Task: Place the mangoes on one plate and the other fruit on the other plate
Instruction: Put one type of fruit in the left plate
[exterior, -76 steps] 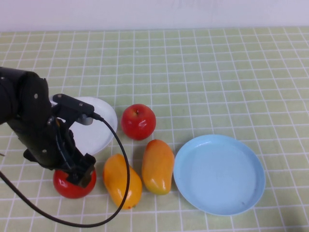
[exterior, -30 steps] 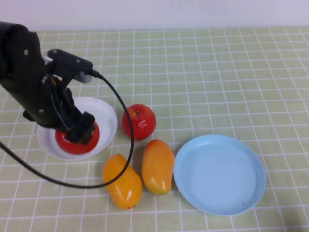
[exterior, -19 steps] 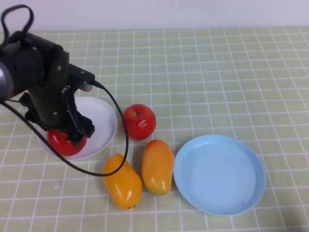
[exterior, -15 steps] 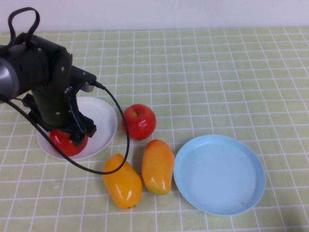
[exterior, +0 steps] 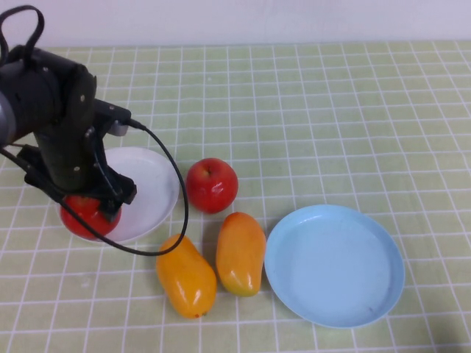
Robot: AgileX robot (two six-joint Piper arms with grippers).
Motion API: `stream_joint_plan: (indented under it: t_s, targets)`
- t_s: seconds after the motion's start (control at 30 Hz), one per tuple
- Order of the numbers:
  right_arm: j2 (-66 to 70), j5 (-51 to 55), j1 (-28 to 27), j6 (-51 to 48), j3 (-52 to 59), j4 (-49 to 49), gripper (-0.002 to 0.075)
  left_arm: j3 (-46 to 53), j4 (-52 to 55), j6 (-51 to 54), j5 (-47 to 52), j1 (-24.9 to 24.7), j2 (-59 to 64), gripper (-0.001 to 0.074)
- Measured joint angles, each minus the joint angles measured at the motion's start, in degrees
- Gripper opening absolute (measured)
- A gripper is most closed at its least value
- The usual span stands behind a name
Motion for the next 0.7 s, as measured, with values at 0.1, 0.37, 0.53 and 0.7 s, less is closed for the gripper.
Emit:
stream_joint_plan:
  t_s: [0.1, 0.37, 0.53, 0.7]
  targets:
    - [0.0, 0.0, 0.0, 0.0, 0.0, 0.0, -0.0015, -2.0, -0.2, -0.1, 2.5, 0.0, -1.1, 0.0668]
    - [0.0, 0.0, 0.0, 0.0, 0.0, 0.0, -0.0015, -11.7, -8.7, 2.2, 7.3, -0.5, -3.4, 0.0668]
    - [0.0, 0.0, 0.0, 0.0, 0.0, 0.0, -0.0015, -12.1, -12.9, 10.2, 2.6, -4.6, -2.0, 0.0668]
    - [0.0, 0.0, 0.0, 0.0, 0.0, 0.0, -0.0015, -12.1, -14.4, 15.5, -2.4, -8.6, 1.9, 0.0669]
